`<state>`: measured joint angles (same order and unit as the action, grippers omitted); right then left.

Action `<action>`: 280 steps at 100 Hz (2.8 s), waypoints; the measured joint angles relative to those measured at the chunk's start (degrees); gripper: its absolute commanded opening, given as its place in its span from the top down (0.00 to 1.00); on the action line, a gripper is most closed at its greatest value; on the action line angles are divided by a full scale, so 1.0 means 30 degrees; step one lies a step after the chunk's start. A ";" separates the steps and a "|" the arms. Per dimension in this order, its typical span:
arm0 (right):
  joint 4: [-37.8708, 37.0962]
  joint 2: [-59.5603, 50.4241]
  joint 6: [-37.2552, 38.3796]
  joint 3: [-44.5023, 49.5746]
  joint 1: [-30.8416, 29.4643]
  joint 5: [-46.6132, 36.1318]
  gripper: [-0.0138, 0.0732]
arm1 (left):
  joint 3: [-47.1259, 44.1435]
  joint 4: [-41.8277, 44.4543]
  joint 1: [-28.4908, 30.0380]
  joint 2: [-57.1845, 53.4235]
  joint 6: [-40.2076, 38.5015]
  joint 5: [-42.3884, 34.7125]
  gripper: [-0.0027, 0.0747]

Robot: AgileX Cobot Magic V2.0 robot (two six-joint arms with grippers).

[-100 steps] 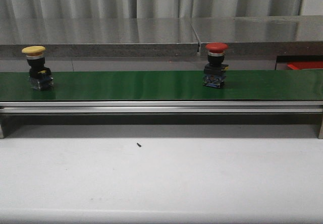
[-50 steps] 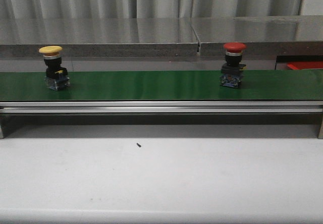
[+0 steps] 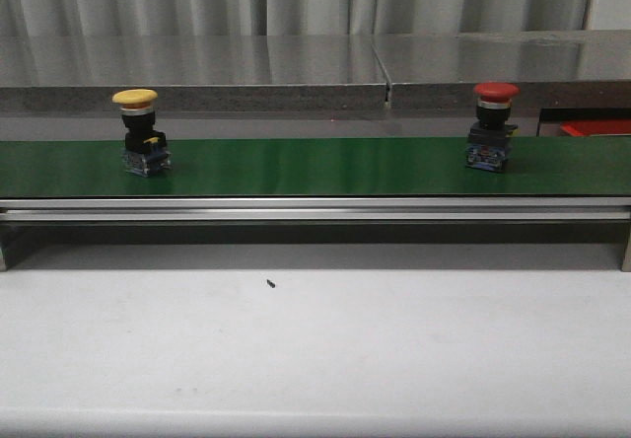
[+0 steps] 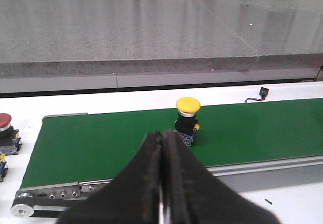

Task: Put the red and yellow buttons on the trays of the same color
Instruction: 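Lower the right gripper onto the red button at the conveyor end, then carry the red button into the red tray with the right gripper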

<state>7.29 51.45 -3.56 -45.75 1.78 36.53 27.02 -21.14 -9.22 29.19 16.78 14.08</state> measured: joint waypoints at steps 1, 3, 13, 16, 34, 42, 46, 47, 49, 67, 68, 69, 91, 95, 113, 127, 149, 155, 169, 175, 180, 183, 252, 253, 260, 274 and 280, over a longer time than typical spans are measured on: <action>0.0000 0.0114 0.0000 0.0000 0.0000 0.0000 0.88 | 0.0000 0.0000 0.0000 0.0000 0.0000 0.0000 0.99; 0.0034 0.0443 0.0000 0.0000 0.0000 0.0000 0.86 | 0.0000 0.0000 0.0000 0.0000 0.0000 0.0000 0.99; 0.0135 0.1664 0.0000 0.0000 0.0000 0.0000 0.67 | 0.0000 0.0000 0.0000 0.0000 0.0000 0.0000 0.99; 0.0232 0.1975 0.0000 0.0000 0.0000 0.0000 0.59 | 0.0000 0.0000 0.0000 0.0000 0.0000 0.0000 0.99; 0.0905 0.2596 0.0000 -0.0011 0.0000 -0.0112 0.07 | 0.0000 0.0000 0.0000 0.0000 0.0000 0.0000 0.99; 0.1137 0.2636 0.0000 -0.0046 0.0000 -0.0411 0.11 | 0.0000 0.0000 0.0000 0.0000 0.0000 0.0000 0.99; 0.1180 0.2636 0.0000 -0.0162 0.0000 -0.0482 0.11 | 0.0000 0.0000 0.0000 0.0000 0.0000 0.0000 0.99; 0.1180 0.2673 0.0000 -0.0193 0.0000 -0.0482 0.11 | 0.0000 0.0000 0.0000 0.0000 0.0000 0.0000 0.99; 0.1214 0.2707 0.0000 -0.0291 0.0000 -0.0482 0.11 | 0.0000 0.0000 0.0000 0.0000 0.0000 0.0000 0.99; 0.1214 0.3936 -0.0195 -0.1996 0.0000 -0.0485 0.11 | 0.0000 0.0000 0.0000 0.0000 0.0000 0.0000 0.99; 0.1214 0.4136 -0.0195 -0.2089 0.0000 -0.0484 0.11 | 0.0000 0.0000 0.0000 0.0000 0.0000 0.0000 0.99; 0.1214 0.4243 -0.0195 -0.2184 0.0000 -0.0447 0.11 | 0.0000 0.0000 0.0000 0.0000 0.0000 0.0000 0.99; 0.0572 0.8694 -0.0260 -0.5845 0.0000 0.0492 0.11 | 0.0000 0.0000 0.0000 0.0000 0.0000 0.0000 0.99; 0.0438 0.9594 -0.0260 -0.6622 0.0000 0.0856 0.11 | 0.0000 0.0000 0.0000 0.0000 0.0000 0.0000 0.99; 0.0314 1.2875 -0.0260 -0.9570 -0.0421 0.2398 0.11 | 0.0000 0.0000 0.0000 0.0000 0.0000 0.0000 0.99; 0.0229 1.4783 -0.0260 -1.1191 -0.0952 0.2940 0.11 | 0.0000 0.0000 0.0000 0.0000 0.0000 0.0000 0.99; 0.0085 1.7234 -0.0260 -1.2540 -0.1702 0.3141 0.17 | 0.0000 0.0000 0.0000 0.0000 0.0000 0.0000 0.99; -0.0092 1.7708 -0.0260 -1.2651 -0.1790 0.3179 0.28 | 0.0000 0.0000 0.0000 0.0000 0.0000 0.0000 0.99; -0.0295 1.8184 -0.0260 -1.2699 -0.1911 0.3638 0.65 | 0.0000 0.0000 0.0000 0.0000 0.0000 0.0000 0.99; -0.0373 1.8195 -0.0260 -1.2813 -0.1940 0.3840 0.71 | 0.0000 0.0000 0.0000 0.0000 0.0000 0.0000 0.99; -0.0507 1.8195 -0.0260 -1.3047 -0.1940 0.4123 0.70 | 0.0000 0.0000 0.0000 0.0000 0.0000 0.0000 0.99; -0.0610 1.8195 -0.0260 -1.3218 -0.1940 0.4305 0.70 | 0.0000 0.0000 0.0000 0.0000 0.0000 0.0000 0.99; -0.1042 2.4170 -0.0303 -2.3308 -0.7772 0.7511 0.70 | 0.0000 0.0000 0.0000 0.0000 0.0000 0.0000 0.99; -0.1042 2.4270 -0.0303 -2.3372 -0.7809 0.7511 0.70 | 0.0000 0.0000 0.0000 0.0000 0.0000 0.0000 0.99; -0.0895 2.5178 -0.0303 -2.3963 -0.7804 0.7579 0.70 | 0.0000 0.0000 0.0000 0.0000 0.0000 0.0000 0.99; -0.0310 2.6595 -0.0312 -2.4574 -0.7804 0.7579 0.70 | 0.0000 0.0000 0.0000 0.0000 0.0000 0.0000 0.99; -0.0075 2.7032 -0.0312 -2.4668 -0.7804 0.7579 0.70 | 0.0000 0.0000 0.0000 0.0000 0.0000 0.0000 0.99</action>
<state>7.06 132.55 -4.50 -119.75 -21.63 59.27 27.02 -21.14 -9.22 29.19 16.78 14.08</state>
